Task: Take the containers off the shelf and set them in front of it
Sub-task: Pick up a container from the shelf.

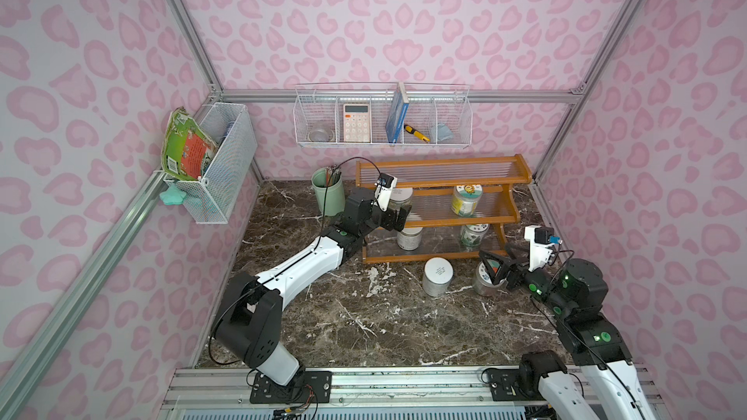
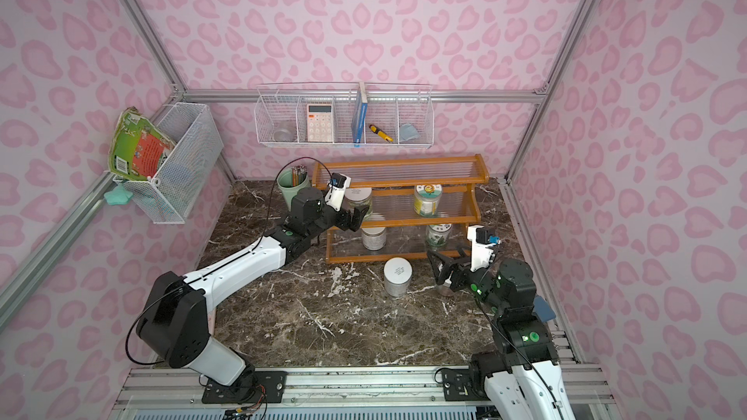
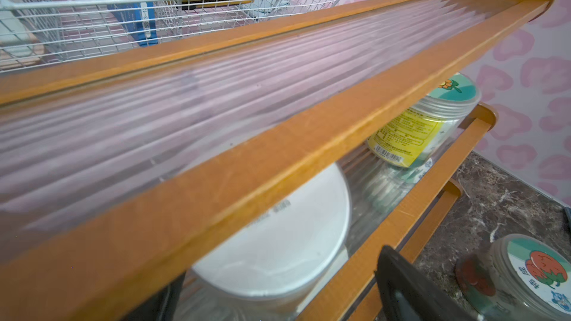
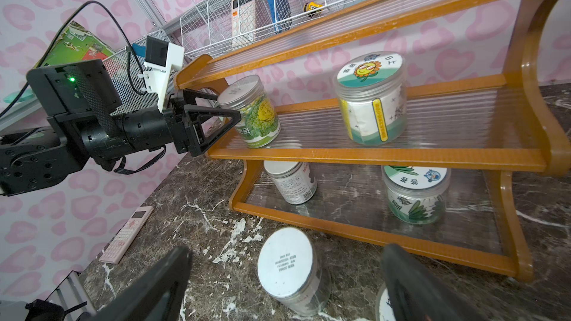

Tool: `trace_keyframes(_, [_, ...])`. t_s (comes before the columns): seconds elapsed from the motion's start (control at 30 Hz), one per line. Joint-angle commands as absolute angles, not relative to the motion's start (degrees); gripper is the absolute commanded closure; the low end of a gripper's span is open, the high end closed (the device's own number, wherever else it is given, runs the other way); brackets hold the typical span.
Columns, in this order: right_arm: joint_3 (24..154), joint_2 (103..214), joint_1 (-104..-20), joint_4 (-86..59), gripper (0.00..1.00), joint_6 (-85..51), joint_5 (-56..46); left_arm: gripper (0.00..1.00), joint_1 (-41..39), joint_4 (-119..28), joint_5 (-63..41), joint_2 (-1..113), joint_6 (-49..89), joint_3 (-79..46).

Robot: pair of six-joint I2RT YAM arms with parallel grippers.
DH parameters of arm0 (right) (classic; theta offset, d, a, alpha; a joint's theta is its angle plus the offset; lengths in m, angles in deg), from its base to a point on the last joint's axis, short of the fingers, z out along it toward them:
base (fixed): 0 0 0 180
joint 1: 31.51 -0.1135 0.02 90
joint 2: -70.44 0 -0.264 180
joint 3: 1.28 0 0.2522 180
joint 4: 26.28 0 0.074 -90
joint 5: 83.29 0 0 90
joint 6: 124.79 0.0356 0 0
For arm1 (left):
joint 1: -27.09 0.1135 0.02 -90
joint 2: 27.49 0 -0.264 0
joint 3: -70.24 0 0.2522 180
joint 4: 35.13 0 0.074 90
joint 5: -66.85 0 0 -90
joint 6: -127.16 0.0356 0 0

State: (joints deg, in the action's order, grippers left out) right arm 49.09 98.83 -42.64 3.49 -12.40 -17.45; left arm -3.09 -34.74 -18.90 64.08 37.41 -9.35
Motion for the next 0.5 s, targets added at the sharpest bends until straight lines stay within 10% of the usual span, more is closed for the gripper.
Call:
trace_keyframes(0.0, [48.87,98.84,-42.63,1.98,0.01,-12.87,-17.10,0.01,-3.06,-30.09,-19.21,64.68,38.61,-9.97])
trace_keyframes(0.47, [48.58,98.57,-42.57,2.08,0.01,-12.82,-16.93,0.01,-4.23,-25.69,-22.35,68.70,39.01,-12.43])
